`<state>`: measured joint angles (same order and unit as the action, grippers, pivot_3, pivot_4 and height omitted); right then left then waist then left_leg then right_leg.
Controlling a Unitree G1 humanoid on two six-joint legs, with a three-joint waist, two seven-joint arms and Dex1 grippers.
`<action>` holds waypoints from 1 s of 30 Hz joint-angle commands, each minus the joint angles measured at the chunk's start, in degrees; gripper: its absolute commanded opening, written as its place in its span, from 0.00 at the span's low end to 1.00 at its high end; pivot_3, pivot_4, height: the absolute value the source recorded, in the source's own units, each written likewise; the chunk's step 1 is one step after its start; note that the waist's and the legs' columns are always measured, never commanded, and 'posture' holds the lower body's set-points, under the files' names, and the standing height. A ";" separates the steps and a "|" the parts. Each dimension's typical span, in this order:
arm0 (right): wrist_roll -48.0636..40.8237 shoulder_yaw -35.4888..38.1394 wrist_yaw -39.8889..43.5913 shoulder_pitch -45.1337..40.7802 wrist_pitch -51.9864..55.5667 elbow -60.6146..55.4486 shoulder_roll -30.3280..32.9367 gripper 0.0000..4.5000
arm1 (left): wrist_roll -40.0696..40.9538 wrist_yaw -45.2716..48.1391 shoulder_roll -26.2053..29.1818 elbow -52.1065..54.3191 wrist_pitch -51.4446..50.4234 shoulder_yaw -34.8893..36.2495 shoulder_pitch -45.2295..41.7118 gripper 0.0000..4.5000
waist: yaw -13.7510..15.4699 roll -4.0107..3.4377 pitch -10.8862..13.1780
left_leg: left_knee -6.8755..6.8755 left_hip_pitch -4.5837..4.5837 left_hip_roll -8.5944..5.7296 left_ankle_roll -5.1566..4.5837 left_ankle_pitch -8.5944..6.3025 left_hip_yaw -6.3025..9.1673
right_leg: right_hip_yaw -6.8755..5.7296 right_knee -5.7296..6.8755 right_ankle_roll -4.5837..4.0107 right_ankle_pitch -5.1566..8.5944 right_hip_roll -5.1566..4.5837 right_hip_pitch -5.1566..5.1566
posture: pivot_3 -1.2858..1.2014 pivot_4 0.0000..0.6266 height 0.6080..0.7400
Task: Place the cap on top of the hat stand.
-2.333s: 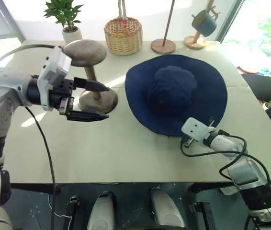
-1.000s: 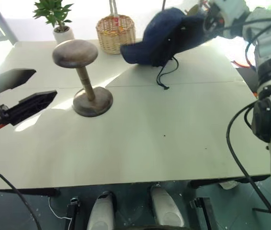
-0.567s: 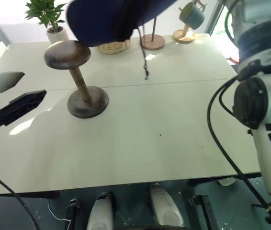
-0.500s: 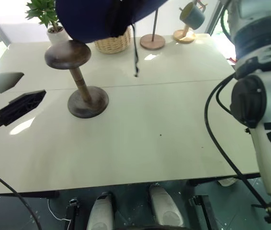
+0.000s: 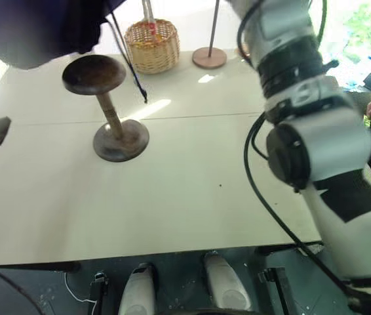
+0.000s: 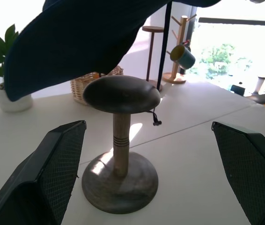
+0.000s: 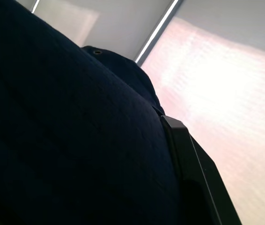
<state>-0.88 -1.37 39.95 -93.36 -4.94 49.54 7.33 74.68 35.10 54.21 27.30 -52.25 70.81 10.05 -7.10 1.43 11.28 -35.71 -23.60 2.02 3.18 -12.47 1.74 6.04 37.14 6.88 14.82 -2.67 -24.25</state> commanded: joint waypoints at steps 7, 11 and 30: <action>5.29 -7.22 -3.99 20.32 3.11 -23.66 0.87 0.00 | 3.56 -0.82 1.96 -0.48 0.57 4.31 1.69 1.00 | 0.12 0.00 0.00 | 0.01 -0.04 0.00 0.13 0.08 0.02 | -0.01 0.10 0.01 -0.01 0.01 -0.08 | 0.52 0.24 1.00; 10.83 -10.90 -6.40 28.12 -5.52 -30.25 4.41 0.00 | 4.73 -1.26 2.82 -2.07 0.27 4.78 1.70 1.00 | 0.14 -0.01 0.00 | 0.08 -0.04 0.00 0.13 0.08 0.01 | -0.01 0.09 0.03 -0.02 0.00 -0.12 | 0.52 0.24 1.00; 32.16 -22.70 -24.91 42.45 -26.55 -20.35 8.47 0.00 | 1.06 4.42 5.18 -3.61 -2.27 5.50 7.35 1.00 | -0.05 0.06 -0.03 | 0.04 0.02 0.01 0.15 0.09 -0.01 | 0.02 0.09 -0.07 0.04 0.02 -0.09 | 0.52 0.24 1.00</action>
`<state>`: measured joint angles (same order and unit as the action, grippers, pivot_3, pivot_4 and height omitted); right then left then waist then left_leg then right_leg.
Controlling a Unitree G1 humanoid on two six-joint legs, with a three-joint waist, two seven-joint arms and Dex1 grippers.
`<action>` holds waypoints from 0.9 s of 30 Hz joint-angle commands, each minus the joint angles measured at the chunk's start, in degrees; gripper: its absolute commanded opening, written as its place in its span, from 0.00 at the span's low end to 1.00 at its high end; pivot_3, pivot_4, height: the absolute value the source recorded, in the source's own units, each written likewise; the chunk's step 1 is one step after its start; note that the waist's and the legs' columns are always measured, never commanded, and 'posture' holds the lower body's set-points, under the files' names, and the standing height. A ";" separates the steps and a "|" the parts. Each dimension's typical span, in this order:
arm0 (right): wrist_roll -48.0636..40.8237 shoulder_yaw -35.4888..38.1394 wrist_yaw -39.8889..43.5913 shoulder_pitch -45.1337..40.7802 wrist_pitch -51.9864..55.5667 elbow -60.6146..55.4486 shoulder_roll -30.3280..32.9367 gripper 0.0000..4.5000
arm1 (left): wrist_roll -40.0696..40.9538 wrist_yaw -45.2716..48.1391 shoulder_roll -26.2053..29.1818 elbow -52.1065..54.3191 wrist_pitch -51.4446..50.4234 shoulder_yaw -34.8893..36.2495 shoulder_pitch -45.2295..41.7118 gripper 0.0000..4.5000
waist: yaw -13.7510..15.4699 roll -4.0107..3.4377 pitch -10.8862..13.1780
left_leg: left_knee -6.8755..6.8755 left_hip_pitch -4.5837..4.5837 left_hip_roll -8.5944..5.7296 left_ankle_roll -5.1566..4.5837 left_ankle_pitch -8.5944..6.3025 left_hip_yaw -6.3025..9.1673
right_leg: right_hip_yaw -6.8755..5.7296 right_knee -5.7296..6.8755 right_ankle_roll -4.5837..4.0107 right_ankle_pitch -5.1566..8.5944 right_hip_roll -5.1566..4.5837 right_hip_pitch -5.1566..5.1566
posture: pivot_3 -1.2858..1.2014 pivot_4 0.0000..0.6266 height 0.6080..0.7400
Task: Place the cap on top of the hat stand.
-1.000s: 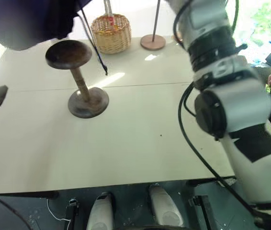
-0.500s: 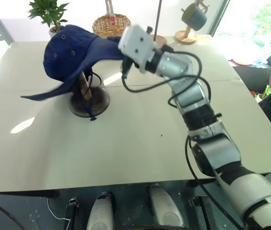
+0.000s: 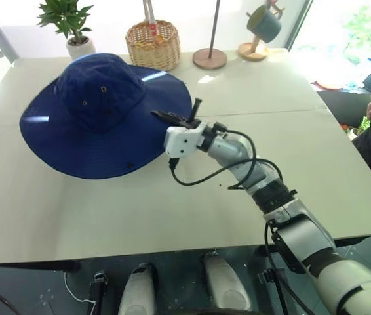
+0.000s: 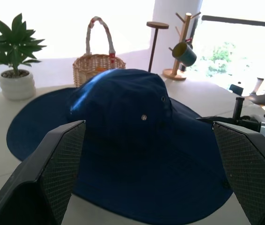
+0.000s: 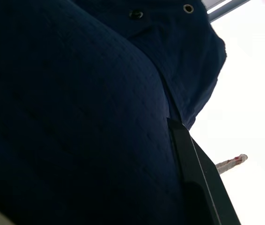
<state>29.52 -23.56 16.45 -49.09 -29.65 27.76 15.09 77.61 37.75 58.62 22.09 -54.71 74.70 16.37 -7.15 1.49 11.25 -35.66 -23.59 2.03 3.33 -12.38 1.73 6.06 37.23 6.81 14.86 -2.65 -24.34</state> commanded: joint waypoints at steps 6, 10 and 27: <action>0.63 -0.85 0.73 -2.19 -2.69 2.92 0.65 0.00 | -7.24 4.65 1.10 2.54 1.12 0.58 3.01 1.00 | 0.00 0.02 0.00 | 0.00 0.01 0.00 0.00 0.00 0.01 | 0.00 0.00 -0.01 0.01 0.01 0.02 | 0.52 0.24 1.00; -0.92 -0.29 3.08 -2.26 -2.10 1.56 0.56 0.30 | -9.13 5.77 0.82 3.20 1.45 -0.61 2.60 1.00 | 0.02 0.02 0.00 | 0.00 0.01 0.00 0.00 0.00 0.01 | 0.00 0.00 -0.01 0.01 0.01 0.03 | 0.52 0.24 1.00; -7.23 2.44 18.41 4.97 -0.24 -15.03 11.70 0.99 | -12.65 8.12 1.74 1.29 1.37 -4.84 -1.79 1.00 | 0.27 0.04 0.00 | -0.03 0.03 0.00 0.00 0.00 0.01 | 0.00 0.00 -0.01 0.01 -0.01 0.07 | 0.52 0.24 1.00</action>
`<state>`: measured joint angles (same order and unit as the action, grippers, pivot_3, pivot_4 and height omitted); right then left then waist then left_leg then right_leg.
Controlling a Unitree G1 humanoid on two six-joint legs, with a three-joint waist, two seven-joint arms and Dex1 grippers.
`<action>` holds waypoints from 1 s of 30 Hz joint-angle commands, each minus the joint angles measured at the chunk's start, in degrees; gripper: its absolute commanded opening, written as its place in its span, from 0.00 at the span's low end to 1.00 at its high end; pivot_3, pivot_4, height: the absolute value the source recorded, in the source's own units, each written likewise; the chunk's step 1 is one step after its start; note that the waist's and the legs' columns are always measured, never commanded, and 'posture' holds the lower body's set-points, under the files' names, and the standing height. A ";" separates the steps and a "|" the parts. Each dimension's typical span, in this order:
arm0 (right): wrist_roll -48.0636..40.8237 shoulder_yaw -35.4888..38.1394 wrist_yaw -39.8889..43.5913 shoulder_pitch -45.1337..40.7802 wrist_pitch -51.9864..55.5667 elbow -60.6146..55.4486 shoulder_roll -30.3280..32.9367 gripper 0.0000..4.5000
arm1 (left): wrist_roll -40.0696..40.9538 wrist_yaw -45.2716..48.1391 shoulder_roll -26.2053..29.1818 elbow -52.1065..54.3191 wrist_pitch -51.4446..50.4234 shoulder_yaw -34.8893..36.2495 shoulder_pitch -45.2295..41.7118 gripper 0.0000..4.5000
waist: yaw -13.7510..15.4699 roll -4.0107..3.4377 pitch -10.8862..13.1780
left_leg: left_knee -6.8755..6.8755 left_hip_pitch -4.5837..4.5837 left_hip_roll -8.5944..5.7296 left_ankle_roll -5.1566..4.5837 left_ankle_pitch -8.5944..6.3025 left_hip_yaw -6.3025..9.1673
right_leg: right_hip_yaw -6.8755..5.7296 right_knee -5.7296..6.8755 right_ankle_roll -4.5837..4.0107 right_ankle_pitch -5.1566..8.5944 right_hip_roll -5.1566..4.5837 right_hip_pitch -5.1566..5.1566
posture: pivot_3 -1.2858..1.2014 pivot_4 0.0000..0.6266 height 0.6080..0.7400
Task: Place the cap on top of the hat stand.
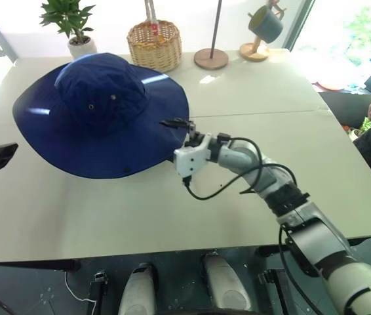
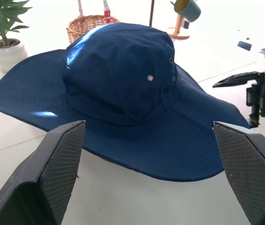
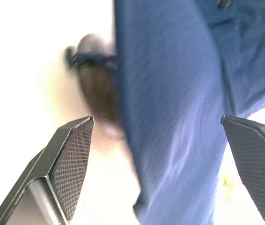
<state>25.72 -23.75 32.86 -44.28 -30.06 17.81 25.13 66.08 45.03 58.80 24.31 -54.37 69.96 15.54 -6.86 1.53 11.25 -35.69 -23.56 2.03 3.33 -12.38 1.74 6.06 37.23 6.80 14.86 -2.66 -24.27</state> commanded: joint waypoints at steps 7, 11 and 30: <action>-22.24 6.07 19.16 5.85 8.68 -17.54 11.17 0.99 | -4.45 4.37 2.72 -2.67 1.39 -0.75 -1.19 1.00 | 0.14 0.01 0.02 | 0.03 0.03 0.01 0.00 0.00 0.00 | 0.00 0.00 0.01 0.01 0.01 0.02 | 0.52 0.24 1.00; -39.87 13.07 35.42 5.46 24.72 -21.47 23.21 0.99 | -8.95 8.47 3.27 -4.48 2.75 0.48 0.81 1.00 | 1.10 -0.01 0.08 | 0.00 0.05 0.00 0.00 0.00 -0.04 | 0.01 -0.02 0.01 0.02 -0.02 0.06 | 0.52 0.24 1.00; -48.15 19.97 57.58 -22.19 55.25 12.93 29.52 0.99 | -17.98 18.90 3.71 -8.56 6.18 2.62 2.30 1.00 | 0.91 -0.03 0.14 | 0.12 0.02 0.08 0.00 -0.01 -0.25 | 0.03 -0.11 -0.29 0.23 -0.02 -0.21 | 0.52 0.24 1.00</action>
